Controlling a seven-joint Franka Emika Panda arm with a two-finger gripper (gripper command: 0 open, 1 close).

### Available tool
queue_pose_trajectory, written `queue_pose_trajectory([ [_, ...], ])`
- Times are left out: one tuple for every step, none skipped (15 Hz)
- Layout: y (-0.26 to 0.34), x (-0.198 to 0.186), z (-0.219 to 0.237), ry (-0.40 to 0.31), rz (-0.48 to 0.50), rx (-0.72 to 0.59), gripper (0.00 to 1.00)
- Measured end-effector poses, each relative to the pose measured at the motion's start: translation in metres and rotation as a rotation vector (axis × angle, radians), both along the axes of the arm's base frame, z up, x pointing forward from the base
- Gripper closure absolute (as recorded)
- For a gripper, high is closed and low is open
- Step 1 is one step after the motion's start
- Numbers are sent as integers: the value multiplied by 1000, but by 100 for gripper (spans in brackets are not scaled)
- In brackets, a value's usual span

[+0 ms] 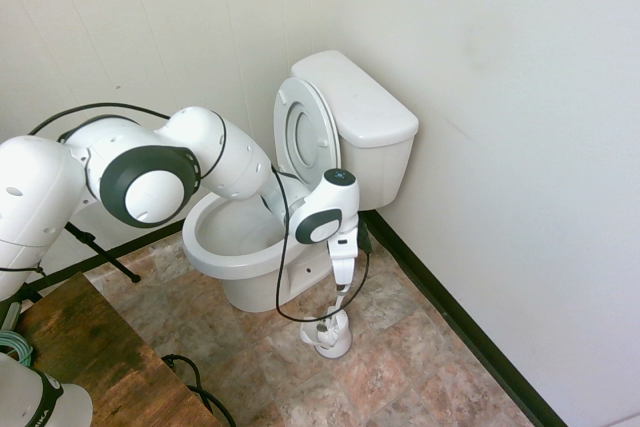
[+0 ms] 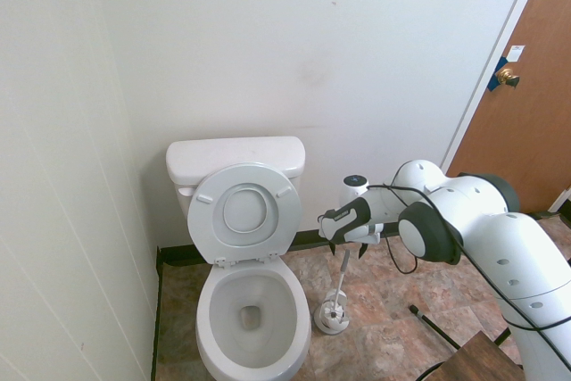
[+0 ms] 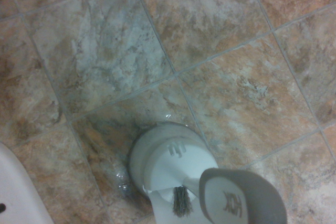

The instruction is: Clean the toilet

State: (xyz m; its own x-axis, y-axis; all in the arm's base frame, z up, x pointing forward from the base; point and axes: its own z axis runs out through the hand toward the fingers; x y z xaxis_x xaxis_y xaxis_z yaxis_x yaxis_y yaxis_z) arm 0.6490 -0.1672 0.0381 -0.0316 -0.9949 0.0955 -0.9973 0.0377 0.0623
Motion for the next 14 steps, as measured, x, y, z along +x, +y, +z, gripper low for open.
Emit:
queue_pose_trajectory([
  [-3,3,-9,14,-4,4,0],
  [-6,6,-15,24,-7,6,0],
  [-9,9,-20,31,-9,8,0],
  [-12,12,-24,41,-12,12,0],
  [-15,16,-28,48,-16,15,0],
  [-18,19,-33,56,-21,20,0],
  [-21,22,-38,62,-25,25,0],
  [-24,24,-43,68,-29,30,0],
  [-26,26,-48,70,-32,35,100],
  [-27,27,-54,72,-35,43,100],
  [-28,27,-60,75,-39,50,100],
  [-29,26,-66,78,-41,54,100],
  [-29,25,-72,80,-44,58,100],
  [-31,25,-75,80,-45,60,100],
])
